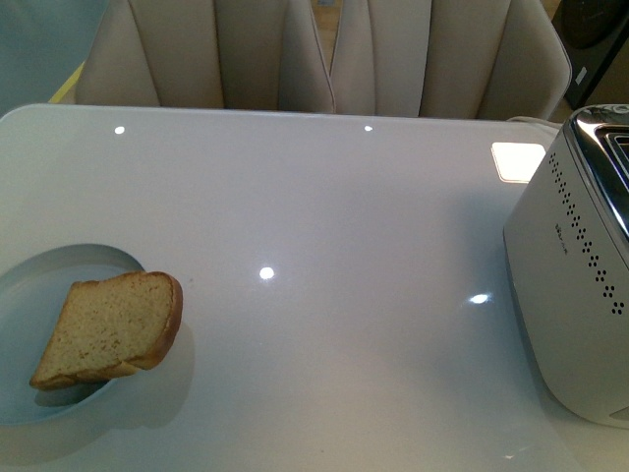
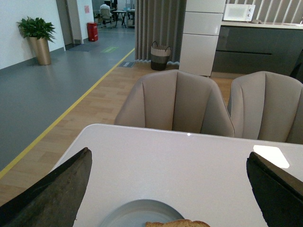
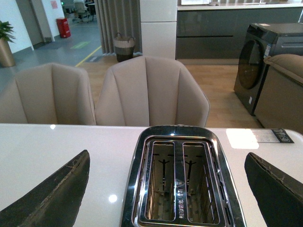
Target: Left arm holds plate, right arm toasts bread
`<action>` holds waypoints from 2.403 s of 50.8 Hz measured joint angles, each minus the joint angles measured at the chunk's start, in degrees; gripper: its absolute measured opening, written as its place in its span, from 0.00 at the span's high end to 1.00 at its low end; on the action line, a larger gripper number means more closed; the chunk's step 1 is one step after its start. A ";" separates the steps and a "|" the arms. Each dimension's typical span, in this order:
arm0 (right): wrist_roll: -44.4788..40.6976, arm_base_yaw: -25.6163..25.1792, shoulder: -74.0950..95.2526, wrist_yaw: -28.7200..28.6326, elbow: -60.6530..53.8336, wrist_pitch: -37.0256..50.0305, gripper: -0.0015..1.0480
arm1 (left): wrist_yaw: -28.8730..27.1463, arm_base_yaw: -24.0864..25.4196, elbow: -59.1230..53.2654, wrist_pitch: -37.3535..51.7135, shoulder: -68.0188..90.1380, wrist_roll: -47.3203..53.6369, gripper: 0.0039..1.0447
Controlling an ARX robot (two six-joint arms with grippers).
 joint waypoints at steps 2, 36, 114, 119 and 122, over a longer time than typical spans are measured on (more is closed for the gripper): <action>0.00 0.00 0.00 0.00 0.00 0.00 0.08 | 0.00 0.00 0.00 0.00 0.00 0.00 0.07; 0.00 0.00 0.00 -0.02 -0.02 0.00 0.08 | 0.00 0.00 0.00 0.00 0.00 0.00 0.07; 0.00 0.00 0.00 0.02 -0.02 0.00 0.08 | 19.50 28.92 31.04 33.79 119.08 20.17 0.07; 0.00 0.00 0.00 0.02 -0.02 0.00 0.08 | 19.50 29.07 31.65 34.93 122.38 20.39 0.07; 0.00 0.00 0.00 0.02 -0.02 0.00 0.08 | 19.47 29.07 31.93 35.67 124.10 20.61 0.07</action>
